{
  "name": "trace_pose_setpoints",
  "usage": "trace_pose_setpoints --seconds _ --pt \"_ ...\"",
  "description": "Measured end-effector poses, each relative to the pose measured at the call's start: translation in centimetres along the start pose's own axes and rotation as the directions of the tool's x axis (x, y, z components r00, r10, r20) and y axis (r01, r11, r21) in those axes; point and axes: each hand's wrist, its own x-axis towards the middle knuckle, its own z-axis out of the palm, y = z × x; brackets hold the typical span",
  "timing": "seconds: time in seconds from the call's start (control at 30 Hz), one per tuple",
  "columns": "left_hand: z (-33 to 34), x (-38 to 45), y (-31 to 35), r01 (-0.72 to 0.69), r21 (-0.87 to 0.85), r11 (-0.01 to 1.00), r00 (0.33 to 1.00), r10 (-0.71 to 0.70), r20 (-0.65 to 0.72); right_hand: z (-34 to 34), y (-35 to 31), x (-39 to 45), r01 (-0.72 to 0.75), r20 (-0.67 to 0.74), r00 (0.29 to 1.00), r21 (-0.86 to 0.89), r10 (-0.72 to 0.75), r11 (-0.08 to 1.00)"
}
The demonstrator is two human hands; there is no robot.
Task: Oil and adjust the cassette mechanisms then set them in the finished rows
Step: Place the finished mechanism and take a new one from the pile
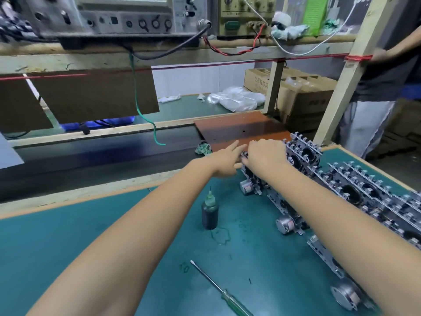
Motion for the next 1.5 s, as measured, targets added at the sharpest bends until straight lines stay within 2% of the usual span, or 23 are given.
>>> trace_pose_setpoints --seconds 0.07,0.13,0.2,0.3,0.37,0.43,0.53,0.6,0.7,0.77,0.87,0.97,1.1,1.13,1.23,1.27,1.33,1.5 --pt "-0.8 -2.0 0.3 -0.008 -0.037 0.999 0.992 0.003 -0.125 -2.1 -0.7 -1.1 0.003 -0.051 0.999 0.047 0.000 0.999" --pt "-1.5 -5.3 0.4 0.000 -0.042 0.999 0.958 -0.012 -0.286 -4.2 -2.1 -2.9 0.073 -0.128 0.990 0.148 -0.054 0.986" --pt "-1.0 -9.5 -0.3 0.075 -0.007 0.997 0.912 -0.071 -0.404 -5.7 -3.9 -5.3 0.174 -0.165 0.978 0.289 -0.131 0.941" --pt "1.4 -17.8 -2.2 0.180 -0.101 0.979 0.855 -0.206 -0.475 -7.2 -8.1 -9.1 0.373 -0.154 0.926 0.502 -0.344 0.780" --pt "3.7 -23.5 -3.6 0.267 -0.217 0.939 0.811 -0.341 -0.476 -7.6 -11.3 -11.1 0.500 -0.156 0.847 0.554 -0.508 0.666" --pt "6.2 -29.2 -4.9 0.396 -0.324 0.859 0.725 -0.509 -0.463 -7.6 -15.1 -12.8 0.618 -0.180 0.741 0.559 -0.647 0.553" --pt "9.2 -36.6 -6.1 0.534 -0.441 0.721 0.535 -0.693 -0.484 -7.4 -21.3 -14.9 0.709 -0.170 0.577 0.590 -0.799 0.387" --pt "10.4 -41.3 -6.7 0.599 -0.437 0.671 0.410 -0.726 -0.552 -7.5 -25.8 -16.0 0.736 -0.169 0.477 0.613 -0.863 0.287" --pt "10.6 -47.2 -7.7 0.734 -0.343 0.586 0.275 -0.719 -0.639 -8.8 -32.6 -17.8 0.745 -0.208 0.363 0.651 -0.908 0.149" --pt "10.4 -50.4 -8.7 0.836 -0.289 0.467 0.193 -0.742 -0.642 -10.0 -36.6 -19.2 0.698 -0.247 0.334 0.714 -0.910 0.062" --pt "10.2 -54.1 -10.2 0.895 -0.291 0.337 0.124 -0.816 -0.564 -11.8 -41.2 -21.3 0.571 -0.291 0.364 0.820 -0.885 -0.035" --pt "10.4 -56.6 -11.1 0.913 -0.298 0.277 0.118 -0.881 -0.458 -12.4 -44.1 -22.7 0.533 -0.279 0.383 0.845 -0.881 -0.036" --pt "10.6 -57.1 -12.0 0.904 -0.270 0.331 0.155 -0.842 -0.516 -12.0 -45.7 -23.0 0.537 -0.290 0.510 0.843 -0.809 0.037" --pt "10.4 -57.1 -12.3 0.902 -0.273 0.336 0.157 -0.842 -0.516 -12.0 -45.8 -22.9 0.534 -0.280 0.509 0.844 -0.814 0.044" --pt "9.4 -57.6 -13.2 0.891 -0.312 0.329 0.158 -0.870 -0.466 -12.1 -45.6 -22.5 0.457 -0.198 0.442 0.889 -0.875 0.030" --pt "9.2 -57.7 -13.3 0.889 -0.298 0.348 0.187 -0.870 -0.457 -12.0 -45.2 -22.4 0.417 -0.177 0.441 0.909 -0.880 0.026" --pt "9.0 -57.4 -13.3 0.877 -0.240 0.417 0.267 -0.837 -0.477 -12.0 -44.3 -22.4 0.352 -0.154 0.485 0.935 -0.861 0.031" --pt "8.1 -52.7 -11.6 0.782 -0.117 0.613 0.422 -0.657 -0.625 -11.3 -39.4 -20.8 0.240 -0.154 0.703 0.970 -0.694 0.027"
